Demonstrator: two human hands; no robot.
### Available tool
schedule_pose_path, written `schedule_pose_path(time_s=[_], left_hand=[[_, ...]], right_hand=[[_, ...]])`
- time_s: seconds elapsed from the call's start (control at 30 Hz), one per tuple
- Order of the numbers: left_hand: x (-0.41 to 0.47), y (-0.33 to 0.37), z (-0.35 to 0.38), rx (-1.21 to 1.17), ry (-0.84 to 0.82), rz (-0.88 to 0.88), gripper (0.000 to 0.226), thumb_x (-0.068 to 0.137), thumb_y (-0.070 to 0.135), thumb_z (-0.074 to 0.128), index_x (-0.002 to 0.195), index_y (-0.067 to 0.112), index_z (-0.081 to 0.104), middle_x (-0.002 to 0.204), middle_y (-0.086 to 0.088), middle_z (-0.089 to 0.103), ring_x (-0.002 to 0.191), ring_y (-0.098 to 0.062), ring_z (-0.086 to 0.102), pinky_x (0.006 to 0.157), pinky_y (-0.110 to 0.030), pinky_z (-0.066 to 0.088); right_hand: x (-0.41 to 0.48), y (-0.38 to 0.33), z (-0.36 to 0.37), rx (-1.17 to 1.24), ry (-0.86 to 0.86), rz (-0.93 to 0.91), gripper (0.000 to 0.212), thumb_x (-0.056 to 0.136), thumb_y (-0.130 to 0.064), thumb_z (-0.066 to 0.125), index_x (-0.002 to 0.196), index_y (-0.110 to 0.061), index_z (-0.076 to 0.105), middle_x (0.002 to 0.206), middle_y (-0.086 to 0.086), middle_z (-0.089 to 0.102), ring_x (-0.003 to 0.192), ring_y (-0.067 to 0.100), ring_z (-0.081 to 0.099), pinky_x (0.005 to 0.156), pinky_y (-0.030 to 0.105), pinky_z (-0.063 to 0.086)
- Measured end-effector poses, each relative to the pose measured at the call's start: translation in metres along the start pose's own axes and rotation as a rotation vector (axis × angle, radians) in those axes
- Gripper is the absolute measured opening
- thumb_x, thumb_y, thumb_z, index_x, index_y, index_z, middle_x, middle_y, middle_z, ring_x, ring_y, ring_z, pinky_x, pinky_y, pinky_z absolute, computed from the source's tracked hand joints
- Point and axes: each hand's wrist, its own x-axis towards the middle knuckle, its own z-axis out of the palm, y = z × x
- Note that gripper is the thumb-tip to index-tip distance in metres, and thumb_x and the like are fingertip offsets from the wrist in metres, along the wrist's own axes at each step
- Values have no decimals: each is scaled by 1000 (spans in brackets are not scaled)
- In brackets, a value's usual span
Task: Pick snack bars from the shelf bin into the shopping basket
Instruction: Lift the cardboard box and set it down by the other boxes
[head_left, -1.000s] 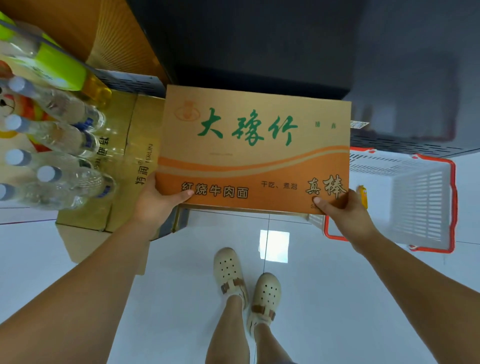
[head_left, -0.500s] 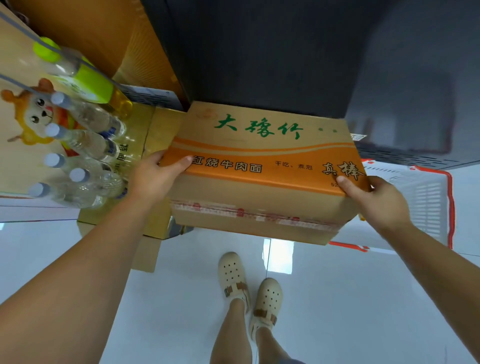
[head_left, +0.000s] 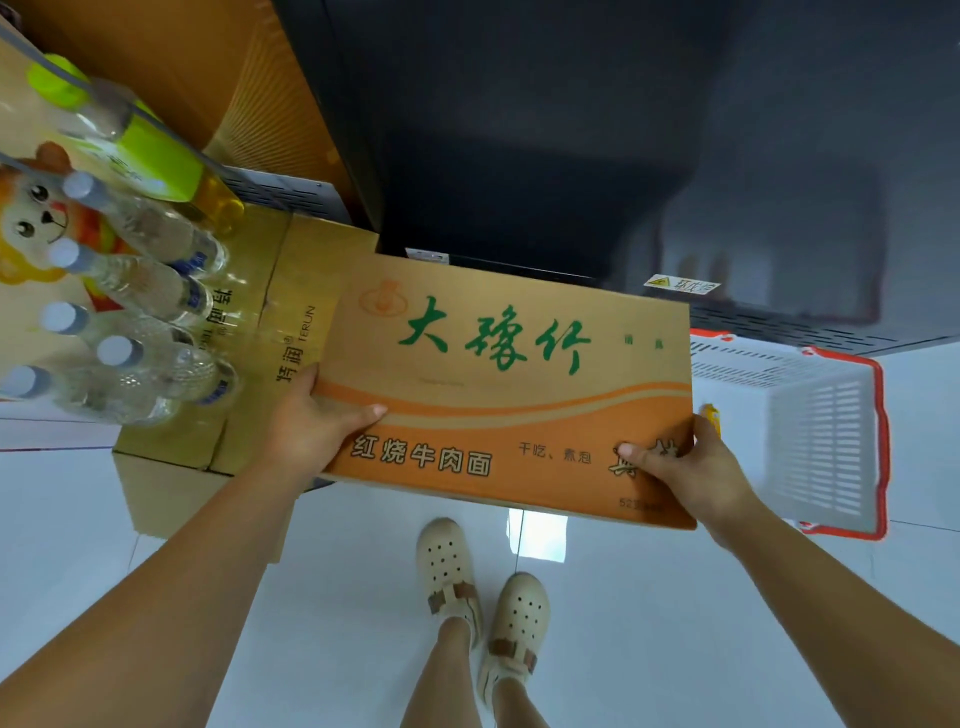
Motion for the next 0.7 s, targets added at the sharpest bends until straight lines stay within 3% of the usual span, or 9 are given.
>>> schedule_pose_path(time_s=[0.17,0.27,0.37,0.43,0.5,0.6,0.7], left_hand=[[23,5,-10,-75,2,64,83,75,28,84,146,26,40,127,5,59,101,-17,58,80,-32,51],[35,8,-10,-71,-5,73,85,78,27,82,149,29,34,127,10,55,107,-17,57,85,-34,51],[41,0,-7,-20,-7,54,89,82,26,78,154,27,25,147,2,48,128,-24,51,102,-39,46],[45,-2,-5,-67,-11,29,91,82,26,78,154,26,23,148,-2,46,132,-26,49,106,-41,44],[50,2,-4,-143,-9,-27,97,80,32,80,155,25,19,145,-5,49,129,-29,52,103,-42,46],[69,17,-3,-67,-33,-44,92,80,46,76,154,24,25,144,-1,51,126,-29,53,98,-41,47],[88,40,2,-84,-36,-17,83,83,46,73,150,24,32,135,7,52,125,-28,51,91,-36,41]], right_hand=[[-6,-1,3,98,59,-46,72,69,-41,86,129,-25,49,116,-8,63,103,21,62,95,44,50],[-7,-6,8,106,70,-32,58,74,-30,84,121,-23,51,109,-5,62,99,21,62,92,43,51],[4,-22,6,79,41,5,39,77,-32,82,104,-25,56,109,1,65,102,25,63,94,44,51],[16,-41,3,14,59,1,61,72,-48,81,120,-19,56,119,6,65,106,26,62,93,41,50],[29,-60,-3,-10,86,8,94,67,-58,80,141,-18,38,132,7,59,116,28,58,98,43,48],[51,-87,-11,68,92,-54,100,76,-44,80,150,-24,16,134,3,53,124,26,51,104,40,40],[73,-108,-16,188,104,-36,112,62,-50,85,150,-27,19,133,1,52,121,25,51,108,46,40]])
